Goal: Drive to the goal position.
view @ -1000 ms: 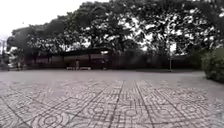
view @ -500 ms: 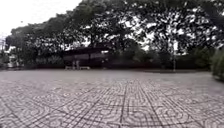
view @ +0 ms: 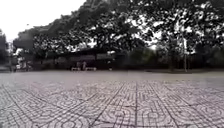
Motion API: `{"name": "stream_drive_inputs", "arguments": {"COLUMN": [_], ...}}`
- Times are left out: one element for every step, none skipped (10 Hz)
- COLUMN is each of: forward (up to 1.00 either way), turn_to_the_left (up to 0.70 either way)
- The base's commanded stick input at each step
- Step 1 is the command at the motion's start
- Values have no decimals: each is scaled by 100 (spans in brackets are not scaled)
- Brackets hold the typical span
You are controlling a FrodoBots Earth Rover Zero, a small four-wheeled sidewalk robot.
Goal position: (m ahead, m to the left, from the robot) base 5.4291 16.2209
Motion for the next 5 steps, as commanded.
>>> {"name": "stream_drive_inputs", "arguments": {"forward": [100, 100, 100, 100, 100], "turn_to_the_left": [0, 0, 0, 0, 0]}}
